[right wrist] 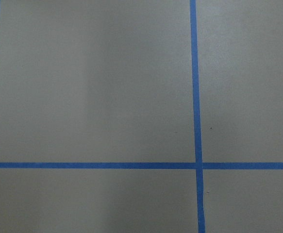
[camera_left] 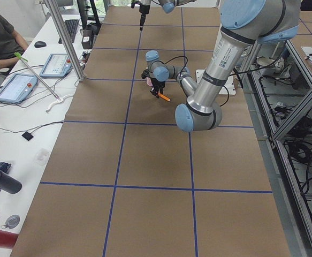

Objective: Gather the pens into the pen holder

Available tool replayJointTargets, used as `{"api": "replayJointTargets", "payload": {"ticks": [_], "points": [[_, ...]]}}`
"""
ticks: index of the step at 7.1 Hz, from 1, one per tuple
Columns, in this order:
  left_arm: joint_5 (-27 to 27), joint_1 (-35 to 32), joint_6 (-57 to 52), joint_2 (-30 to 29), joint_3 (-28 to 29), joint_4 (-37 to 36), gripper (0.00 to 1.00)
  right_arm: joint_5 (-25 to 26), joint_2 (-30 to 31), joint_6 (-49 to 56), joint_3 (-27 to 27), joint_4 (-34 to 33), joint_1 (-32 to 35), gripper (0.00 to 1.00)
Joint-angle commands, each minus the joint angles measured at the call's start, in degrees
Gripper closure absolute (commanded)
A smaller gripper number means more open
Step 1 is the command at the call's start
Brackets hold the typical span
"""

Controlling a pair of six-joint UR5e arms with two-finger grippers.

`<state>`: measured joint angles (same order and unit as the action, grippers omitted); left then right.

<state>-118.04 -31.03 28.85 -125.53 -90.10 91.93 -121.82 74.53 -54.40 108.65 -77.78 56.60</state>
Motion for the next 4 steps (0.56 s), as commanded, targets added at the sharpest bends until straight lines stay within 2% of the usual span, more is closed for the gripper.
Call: {"api": "replayJointTargets", "payload": {"ticks": [1, 2, 3, 4], "points": [[0.00, 0.00, 0.07, -0.07, -0.08, -0.09, 0.67, 0.17, 0.09, 0.00, -0.02, 0.00, 0.00, 0.00], [0.00, 0.00, 0.07, 0.02, -0.08, -0.18, 0.88, 0.18, 0.18, 0.00, -0.02, 0.00, 0.00, 0.00], [0.00, 0.00, 0.16, 0.02, -0.08, -0.35, 1.00, 0.18, 0.18, 0.00, -0.02, 0.00, 0.00, 0.00], [0.00, -0.17, 0.16, 0.02, -0.51, -0.53, 1.00, 0.18, 0.09, 0.00, -0.02, 0.09, 0.00, 0.00]]}}
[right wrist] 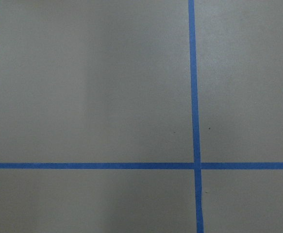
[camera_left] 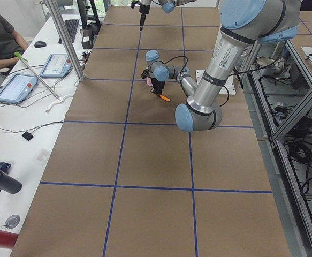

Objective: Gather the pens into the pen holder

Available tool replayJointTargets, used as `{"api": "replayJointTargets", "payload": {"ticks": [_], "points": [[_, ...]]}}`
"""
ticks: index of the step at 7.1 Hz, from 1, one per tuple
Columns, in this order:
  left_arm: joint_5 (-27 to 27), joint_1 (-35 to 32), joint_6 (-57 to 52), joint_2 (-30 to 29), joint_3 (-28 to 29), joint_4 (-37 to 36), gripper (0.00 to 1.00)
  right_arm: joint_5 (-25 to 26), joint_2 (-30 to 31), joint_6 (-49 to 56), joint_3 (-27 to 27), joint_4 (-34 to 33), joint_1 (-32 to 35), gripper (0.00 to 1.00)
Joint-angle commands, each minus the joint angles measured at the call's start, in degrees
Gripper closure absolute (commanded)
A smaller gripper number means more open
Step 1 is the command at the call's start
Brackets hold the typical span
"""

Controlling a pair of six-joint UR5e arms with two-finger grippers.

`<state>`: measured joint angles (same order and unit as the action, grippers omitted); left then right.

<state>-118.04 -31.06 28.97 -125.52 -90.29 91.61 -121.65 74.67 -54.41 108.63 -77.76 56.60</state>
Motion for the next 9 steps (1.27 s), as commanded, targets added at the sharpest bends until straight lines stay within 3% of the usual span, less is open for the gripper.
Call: {"api": "replayJointTargets", "payload": {"ticks": [1, 6, 9], "points": [[-0.17, -1.36, 0.12, -0.16, -1.72, -0.30, 1.00, -0.08, -0.05, 0.00, 0.00, 0.07, 0.18, 0.00], [0.26, -6.64, 0.65, 0.02, -9.38, 0.14, 1.00, -0.34, -0.05, 0.00, 0.17, 0.07, 0.88, 0.00], [6.74, -6.30, 1.86, -0.42, -15.60, 9.68, 1.00, -0.26, -0.05, 0.00, 0.09, 0.16, 1.06, 0.00]]}}
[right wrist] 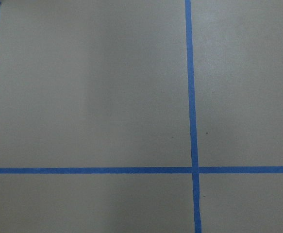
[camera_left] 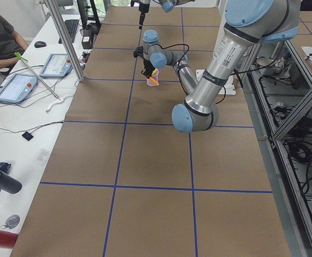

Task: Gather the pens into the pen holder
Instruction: 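Lift the orange pen upright with the left gripper toward the cup, then lower the orange pen into the pink cup and open the left gripper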

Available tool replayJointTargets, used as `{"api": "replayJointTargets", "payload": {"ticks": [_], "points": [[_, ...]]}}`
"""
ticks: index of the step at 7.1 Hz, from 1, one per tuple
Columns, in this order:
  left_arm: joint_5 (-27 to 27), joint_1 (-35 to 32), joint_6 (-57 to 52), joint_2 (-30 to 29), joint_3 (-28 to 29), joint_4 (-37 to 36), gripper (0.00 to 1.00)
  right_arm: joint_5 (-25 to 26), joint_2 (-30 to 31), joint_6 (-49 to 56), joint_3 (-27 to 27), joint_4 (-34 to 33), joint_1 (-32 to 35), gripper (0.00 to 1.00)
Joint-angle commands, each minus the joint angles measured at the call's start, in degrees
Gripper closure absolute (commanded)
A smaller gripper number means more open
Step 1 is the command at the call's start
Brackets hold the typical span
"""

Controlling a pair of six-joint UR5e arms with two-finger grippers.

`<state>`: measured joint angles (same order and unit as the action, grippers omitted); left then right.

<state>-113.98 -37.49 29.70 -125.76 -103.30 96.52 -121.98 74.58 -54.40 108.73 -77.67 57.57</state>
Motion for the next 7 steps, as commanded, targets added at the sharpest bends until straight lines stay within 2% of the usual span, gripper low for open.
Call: {"api": "replayJointTargets", "payload": {"ticks": [1, 2, 3, 5, 6, 7], "points": [[11.85, 1.70, 8.37, -0.19, -2.87, 11.43, 1.00, -0.01, -0.05, 0.00, -0.01, -0.02, 0.08, 0.00], [19.16, 5.72, 10.96, 0.33, -2.35, 16.98, 1.00, -0.02, -0.05, 0.00, -0.01, 0.07, 0.17, 0.00], [24.19, 7.50, 11.34, -0.27, -2.09, 17.56, 1.00, -0.02, 0.04, 0.09, -0.10, 0.07, 0.43, 0.00], [26.70, 10.05, 13.09, -0.19, -1.65, 17.56, 1.00, -0.01, 0.04, 0.09, -0.10, -0.02, 0.43, 0.00], [28.97, 11.19, 13.19, -0.54, 0.71, 19.13, 1.00, 0.07, 0.13, 0.09, -0.18, -0.02, 0.43, 0.00], [33.17, 13.38, 13.10, -0.89, 4.04, 24.89, 1.00, 0.07, 0.13, 0.00, -0.27, 0.07, 0.43, 0.00]]}}
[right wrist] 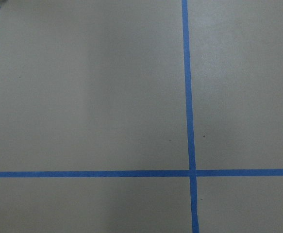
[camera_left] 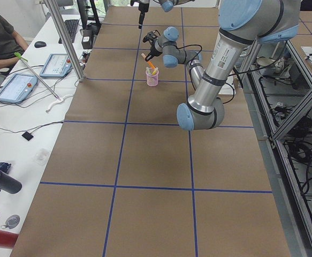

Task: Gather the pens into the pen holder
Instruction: 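Lower the orange pen into the pink cup and open the left gripper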

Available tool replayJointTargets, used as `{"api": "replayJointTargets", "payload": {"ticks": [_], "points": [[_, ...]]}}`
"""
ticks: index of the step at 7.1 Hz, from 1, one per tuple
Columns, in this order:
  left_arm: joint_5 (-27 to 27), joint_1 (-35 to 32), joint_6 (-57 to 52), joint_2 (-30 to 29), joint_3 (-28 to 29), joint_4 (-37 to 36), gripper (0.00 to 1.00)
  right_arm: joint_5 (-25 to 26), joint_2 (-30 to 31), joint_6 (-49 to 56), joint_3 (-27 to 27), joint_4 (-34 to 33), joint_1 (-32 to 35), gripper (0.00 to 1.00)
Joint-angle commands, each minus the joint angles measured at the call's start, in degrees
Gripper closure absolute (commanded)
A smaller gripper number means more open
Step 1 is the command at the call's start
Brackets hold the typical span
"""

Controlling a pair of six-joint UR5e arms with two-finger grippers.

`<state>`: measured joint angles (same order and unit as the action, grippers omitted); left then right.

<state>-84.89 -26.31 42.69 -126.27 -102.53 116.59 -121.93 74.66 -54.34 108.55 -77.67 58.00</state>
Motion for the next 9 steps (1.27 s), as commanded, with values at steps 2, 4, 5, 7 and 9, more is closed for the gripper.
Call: {"api": "replayJointTargets", "payload": {"ticks": [2, 4, 5, 7, 9], "points": [[4.47, 2.31, -0.24, -0.38, 4.97, 7.43, 1.00, 0.02, 0.04, -0.06, -0.18, 0.07, 0.01, 0.00], [4.56, 2.58, -0.41, 0.15, 5.14, 7.43, 1.00, 0.02, 0.04, -0.06, -0.27, 0.07, 0.01, 0.00], [4.56, 2.58, -0.41, 0.32, 5.49, 7.43, 1.00, 0.02, 0.04, -0.06, -0.27, 0.07, 0.01, 0.00], [4.39, 2.58, -0.33, 0.24, 5.85, 7.78, 0.26, 0.02, 0.04, -0.06, -0.27, 0.07, 0.01, 0.00], [3.77, 2.06, 0.55, 0.58, 2.80, 7.26, 0.00, 0.02, 0.04, -0.06, -0.18, -0.02, 0.09, 0.00]]}}
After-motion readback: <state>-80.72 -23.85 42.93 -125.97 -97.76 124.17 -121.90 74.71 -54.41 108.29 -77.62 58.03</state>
